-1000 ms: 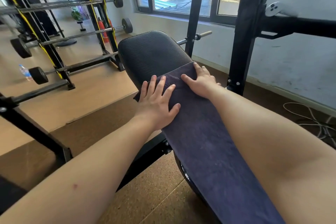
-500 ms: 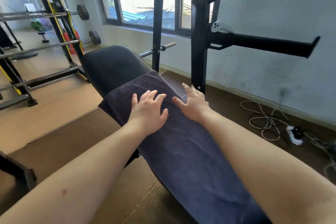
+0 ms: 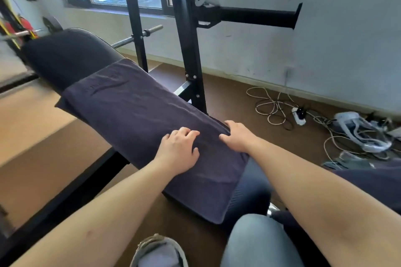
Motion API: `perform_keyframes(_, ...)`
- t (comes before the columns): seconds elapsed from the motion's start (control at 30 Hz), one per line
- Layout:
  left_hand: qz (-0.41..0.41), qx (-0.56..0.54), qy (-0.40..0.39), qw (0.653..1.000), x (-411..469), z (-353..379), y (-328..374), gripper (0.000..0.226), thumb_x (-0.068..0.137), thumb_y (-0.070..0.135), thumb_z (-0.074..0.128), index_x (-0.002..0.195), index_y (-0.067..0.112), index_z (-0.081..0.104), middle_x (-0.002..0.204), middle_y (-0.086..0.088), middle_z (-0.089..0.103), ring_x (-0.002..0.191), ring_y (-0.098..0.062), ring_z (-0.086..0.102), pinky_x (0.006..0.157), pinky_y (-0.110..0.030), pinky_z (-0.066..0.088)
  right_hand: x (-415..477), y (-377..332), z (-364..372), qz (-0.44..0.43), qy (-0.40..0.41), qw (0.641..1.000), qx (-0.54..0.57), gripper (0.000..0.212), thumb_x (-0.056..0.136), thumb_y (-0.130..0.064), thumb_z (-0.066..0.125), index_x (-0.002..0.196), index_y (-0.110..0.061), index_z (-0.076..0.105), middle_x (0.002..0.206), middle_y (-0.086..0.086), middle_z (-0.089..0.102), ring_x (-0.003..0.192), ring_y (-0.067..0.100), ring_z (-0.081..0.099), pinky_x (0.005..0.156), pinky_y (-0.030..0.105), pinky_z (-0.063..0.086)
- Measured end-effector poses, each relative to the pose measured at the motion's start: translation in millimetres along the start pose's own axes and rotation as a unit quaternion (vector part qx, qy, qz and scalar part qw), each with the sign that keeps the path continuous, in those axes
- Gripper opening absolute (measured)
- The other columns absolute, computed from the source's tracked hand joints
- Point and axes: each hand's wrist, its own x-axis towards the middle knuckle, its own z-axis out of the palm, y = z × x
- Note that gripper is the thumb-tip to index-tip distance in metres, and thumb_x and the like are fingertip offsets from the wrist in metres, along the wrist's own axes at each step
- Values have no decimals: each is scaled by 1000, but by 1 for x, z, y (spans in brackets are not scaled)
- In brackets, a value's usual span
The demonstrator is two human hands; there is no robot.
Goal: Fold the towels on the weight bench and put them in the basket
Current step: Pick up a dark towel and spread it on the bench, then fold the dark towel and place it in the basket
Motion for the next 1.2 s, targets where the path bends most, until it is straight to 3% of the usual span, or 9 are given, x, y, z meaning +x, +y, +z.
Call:
perform_keyframes(0.3,102,-15,-37,994,-23,51,33,33,94,30,56,128,29,56,142,6,49,136,-18,45,123,-48,20,-13,57,24,33,-23,999,-5,58,100,-33,51,155,-17,40,151,14,50,136,35,50,111,39,42)
perform_keyframes(0.43,182,30,-88,979,-33,62,44,23,96,38,57,118,32,59,157,0,39,152,-24,23,124,-56,9,-13,68,31,43,15,999,25,50,98,-21,51,148,-16,48,146,17,55,133,37,52,111,39,42)
perform_keyframes(0.57,250,112,-243,931,-44,66,46,61,81,73,61,130,38,54,171,-4,3,156,-28,-14,118,-68,-12,-14,77,36,54,69,995,46,39,97,-13,52,135,-13,61,136,16,63,128,36,56,105,37,44)
perform_keyframes(0.7,270,172,-262,911,-49,70,46,82,72,74,70,140,37,43,171,-3,-9,154,-31,-23,116,-70,-14,-17,83,40,51,125,989,55,31,98,-13,52,120,-13,74,124,15,72,117,36,63,97,35,48)
perform_keyframes(0.83,289,120,-247,917,-53,68,45,37,88,51,65,122,37,59,171,-1,5,156,-29,-15,115,-70,-17,-17,89,34,80,139,981,112,24,98,-16,57,111,-15,77,119,12,74,113,33,65,96,34,49)
perform_keyframes(1.0,241,-40,-183,952,-55,62,37,15,97,40,61,103,31,71,163,3,34,156,-16,13,126,-56,0,-21,86,21,115,122,973,160,18,96,-10,65,111,-15,73,113,8,69,109,28,64,91,32,54)
perform_keyframes(1.07,208,-120,-122,963,-55,58,35,14,97,38,62,98,28,72,150,6,52,144,-11,40,124,-46,26,-22,82,16,123,124,965,198,15,94,-5,64,99,-16,73,106,8,68,106,29,66,94,40,58)
perform_keyframes(1.13,164,-193,-61,965,-54,52,32,15,98,35,63,92,25,72,127,10,66,115,-3,60,101,-34,51,-19,78,10,136,130,952,242,22,93,-1,61,85,-20,71,104,8,70,104,30,67,92,45,60)
perform_keyframes(1.2,105,-238,2,965,-52,43,29,17,98,34,63,91,23,74,100,11,70,90,-4,65,80,-29,55,-15,71,2,149,132,934,295,25,91,-1,64,79,-21,74,101,8,73,101,29,69,90,46,61)
